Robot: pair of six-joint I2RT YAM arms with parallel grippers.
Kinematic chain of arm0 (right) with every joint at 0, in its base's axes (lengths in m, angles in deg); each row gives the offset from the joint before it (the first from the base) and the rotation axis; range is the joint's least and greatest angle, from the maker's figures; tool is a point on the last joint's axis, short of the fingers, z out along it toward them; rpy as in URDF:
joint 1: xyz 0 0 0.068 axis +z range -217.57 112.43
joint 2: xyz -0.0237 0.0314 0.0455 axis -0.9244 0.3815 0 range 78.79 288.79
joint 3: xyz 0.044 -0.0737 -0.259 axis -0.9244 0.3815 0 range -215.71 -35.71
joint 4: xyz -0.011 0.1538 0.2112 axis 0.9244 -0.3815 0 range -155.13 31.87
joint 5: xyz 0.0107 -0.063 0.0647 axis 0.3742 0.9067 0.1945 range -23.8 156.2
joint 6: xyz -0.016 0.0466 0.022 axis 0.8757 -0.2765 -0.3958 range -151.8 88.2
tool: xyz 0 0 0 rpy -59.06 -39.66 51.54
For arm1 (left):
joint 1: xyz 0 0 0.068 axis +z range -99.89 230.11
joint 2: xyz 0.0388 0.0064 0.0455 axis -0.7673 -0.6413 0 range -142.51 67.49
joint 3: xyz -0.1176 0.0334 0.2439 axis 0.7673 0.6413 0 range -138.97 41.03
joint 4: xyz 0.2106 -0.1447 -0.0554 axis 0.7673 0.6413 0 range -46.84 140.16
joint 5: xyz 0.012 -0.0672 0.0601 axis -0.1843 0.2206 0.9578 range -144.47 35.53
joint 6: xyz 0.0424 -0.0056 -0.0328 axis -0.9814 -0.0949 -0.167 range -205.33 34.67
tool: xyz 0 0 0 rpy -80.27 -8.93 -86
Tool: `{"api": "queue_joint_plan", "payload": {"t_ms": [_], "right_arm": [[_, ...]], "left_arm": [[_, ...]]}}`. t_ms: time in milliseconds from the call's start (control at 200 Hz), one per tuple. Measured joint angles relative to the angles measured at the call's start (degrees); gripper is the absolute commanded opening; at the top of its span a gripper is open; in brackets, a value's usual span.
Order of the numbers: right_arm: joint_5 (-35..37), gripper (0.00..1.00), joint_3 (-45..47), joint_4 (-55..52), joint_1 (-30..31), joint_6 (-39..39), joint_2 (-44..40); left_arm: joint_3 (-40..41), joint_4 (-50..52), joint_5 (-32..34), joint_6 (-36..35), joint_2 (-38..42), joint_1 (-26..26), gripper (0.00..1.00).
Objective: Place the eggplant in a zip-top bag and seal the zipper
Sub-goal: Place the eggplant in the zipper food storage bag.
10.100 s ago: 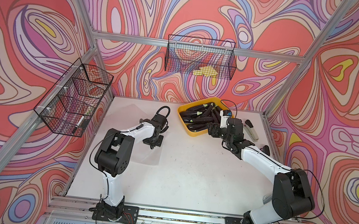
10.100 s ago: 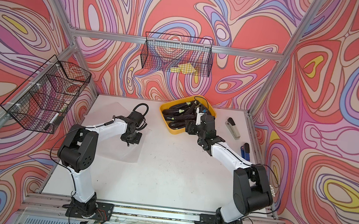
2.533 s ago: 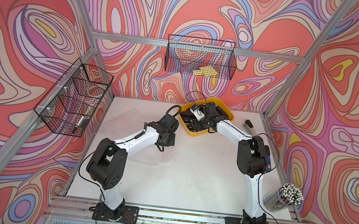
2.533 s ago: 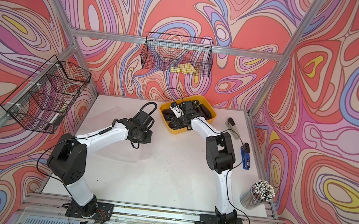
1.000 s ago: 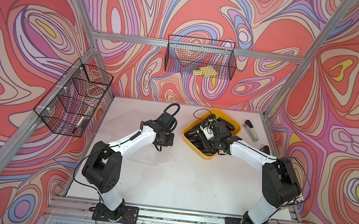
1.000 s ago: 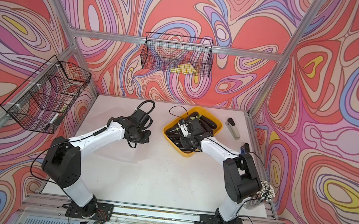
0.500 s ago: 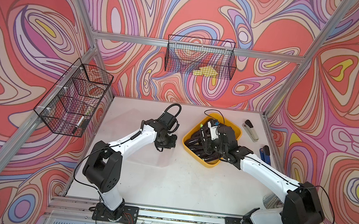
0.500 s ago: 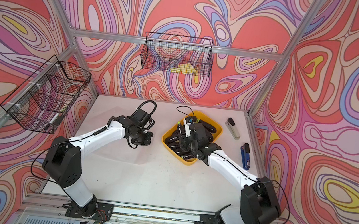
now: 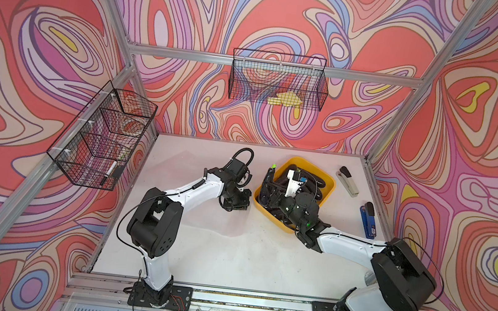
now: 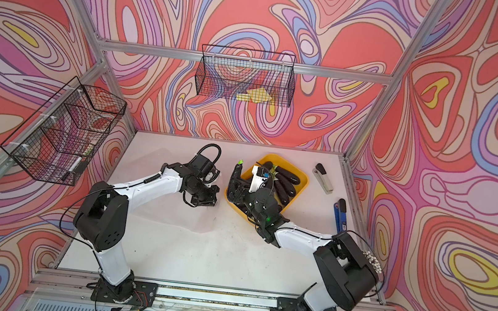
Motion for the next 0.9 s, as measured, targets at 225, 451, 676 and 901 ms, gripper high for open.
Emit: {"api": "queue_joint_plan", "payload": {"t_ms": [225,451,676,901], "right_arm": [[2.36,0.31,-2.73,11.02,1.33,-2.78,6.45],[2.6,0.3,-6.54,16.13,1.33,-5.79,10.19],[2.12,0.3,-6.67,17.57,1.44,-9.44,16.31],[1.46,0.29,-6.62,18.95,1.6,-11.67,18.6]], "left_arm": [[1.01,-1.53,-1.62,0.02,0.0,0.0,0.0],[2.82,-3.91,-3.02,0.68,0.09,0.11,0.0],[6.78,-9.05,-6.62,2.58,2.16,0.85,0.0],[9.33,-12.28,-8.72,3.76,4.66,1.55,0.0]]}}
